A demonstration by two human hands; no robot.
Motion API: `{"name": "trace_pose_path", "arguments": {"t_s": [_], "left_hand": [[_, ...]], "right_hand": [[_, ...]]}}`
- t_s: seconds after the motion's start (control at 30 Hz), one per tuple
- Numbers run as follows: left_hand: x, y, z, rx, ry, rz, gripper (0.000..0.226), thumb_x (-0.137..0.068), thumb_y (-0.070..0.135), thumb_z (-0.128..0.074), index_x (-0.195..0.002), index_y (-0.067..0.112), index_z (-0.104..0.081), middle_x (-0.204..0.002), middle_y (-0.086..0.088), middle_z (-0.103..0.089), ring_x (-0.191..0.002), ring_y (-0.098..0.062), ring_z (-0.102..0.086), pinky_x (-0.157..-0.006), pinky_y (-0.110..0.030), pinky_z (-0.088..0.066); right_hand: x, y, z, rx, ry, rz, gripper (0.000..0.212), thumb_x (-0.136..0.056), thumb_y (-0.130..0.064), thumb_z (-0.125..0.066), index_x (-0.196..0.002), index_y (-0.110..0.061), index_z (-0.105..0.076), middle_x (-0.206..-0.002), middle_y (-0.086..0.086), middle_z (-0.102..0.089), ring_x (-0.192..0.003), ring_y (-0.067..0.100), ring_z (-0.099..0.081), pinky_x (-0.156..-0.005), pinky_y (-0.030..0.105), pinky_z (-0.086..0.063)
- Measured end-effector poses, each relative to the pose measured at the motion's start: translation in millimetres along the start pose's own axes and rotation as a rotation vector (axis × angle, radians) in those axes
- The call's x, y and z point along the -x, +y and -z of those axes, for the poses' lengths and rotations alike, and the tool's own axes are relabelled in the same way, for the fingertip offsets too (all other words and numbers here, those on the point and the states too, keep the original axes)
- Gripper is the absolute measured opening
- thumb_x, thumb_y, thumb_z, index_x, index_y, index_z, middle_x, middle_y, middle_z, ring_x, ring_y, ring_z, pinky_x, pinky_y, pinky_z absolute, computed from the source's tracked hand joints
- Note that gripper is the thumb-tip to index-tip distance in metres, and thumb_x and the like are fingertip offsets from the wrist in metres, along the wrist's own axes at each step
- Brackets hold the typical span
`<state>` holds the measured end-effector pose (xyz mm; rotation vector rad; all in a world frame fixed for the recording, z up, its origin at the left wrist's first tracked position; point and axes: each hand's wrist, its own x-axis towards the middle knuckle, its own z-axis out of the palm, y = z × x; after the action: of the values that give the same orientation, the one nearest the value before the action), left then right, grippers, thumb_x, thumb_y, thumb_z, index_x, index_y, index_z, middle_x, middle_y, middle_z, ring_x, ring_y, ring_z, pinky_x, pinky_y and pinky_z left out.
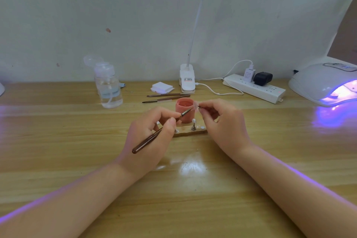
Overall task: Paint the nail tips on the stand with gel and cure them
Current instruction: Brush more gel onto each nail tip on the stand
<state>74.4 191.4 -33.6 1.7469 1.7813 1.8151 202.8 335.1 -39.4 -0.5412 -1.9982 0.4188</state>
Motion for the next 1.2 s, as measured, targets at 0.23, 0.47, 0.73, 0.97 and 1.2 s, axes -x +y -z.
{"name": "trace_pose_path", "arguments": {"t_s": [0.23,0.47,0.73,0.97,1.2], "left_hand": [[-1,-1,-1,-0.077,-0.034,-0.048,0.020,-0.090,0.021,-0.058,-0.100,0.033,-0.069,-0.087,0.031,-0.068,-0.082,0.002,-0.061,-0.075,-0.007,-0.040],[2,1,1,0.004,0.003,-0.020,0.015,-0.090,0.031,-0.051,-0.095,0.031,-0.064,-0.088,0.022,-0.071,-0.082,0.002,-0.061,-0.072,-0.005,-0.041],[0,0,0,-0.005,-0.028,0.027,0.018,-0.089,0.021,-0.055,-0.093,0.031,-0.070,-0.086,0.021,-0.073,-0.086,0.001,-0.064,-0.075,-0.006,-0.042],[-23,6,5,0.102,0.132,0.165,0.015,-0.088,0.019,-0.067,-0.078,0.030,-0.070,-0.071,0.007,-0.071,-0.059,0.004,-0.059,-0.053,-0.008,-0.044],[-83,4,10,-0.140,0.140,0.347,0.019,-0.085,0.026,-0.063,-0.068,0.022,-0.069,-0.068,0.006,-0.072,-0.062,-0.004,-0.061,-0.068,-0.031,-0.052]], "right_hand": [[-1,-2,-1,0.038,0.000,0.098,0.012,-0.084,0.001,-0.068,-0.094,-0.005,-0.074,-0.084,0.005,-0.071,-0.072,0.020,-0.064,-0.068,0.031,-0.051],[0,1,-2,0.007,0.002,0.059,0.012,-0.084,0.002,-0.068,-0.092,-0.006,-0.074,-0.081,0.003,-0.071,-0.069,0.017,-0.062,-0.065,0.018,-0.047],[-1,3,-1,-0.085,-0.004,-0.066,0.011,-0.086,-0.003,-0.069,-0.094,-0.010,-0.074,-0.081,-0.005,-0.071,-0.077,0.003,-0.061,-0.065,0.006,-0.043],[-3,12,-2,-0.151,-0.002,-0.245,0.010,-0.087,-0.009,-0.070,-0.096,-0.010,-0.074,-0.084,-0.003,-0.072,-0.077,0.005,-0.066,-0.074,0.019,-0.053],[-3,14,-5,-0.157,-0.013,-0.265,0.013,-0.085,-0.005,-0.070,-0.095,-0.012,-0.073,-0.083,-0.007,-0.070,-0.075,0.001,-0.064,-0.072,0.014,-0.051]]}}
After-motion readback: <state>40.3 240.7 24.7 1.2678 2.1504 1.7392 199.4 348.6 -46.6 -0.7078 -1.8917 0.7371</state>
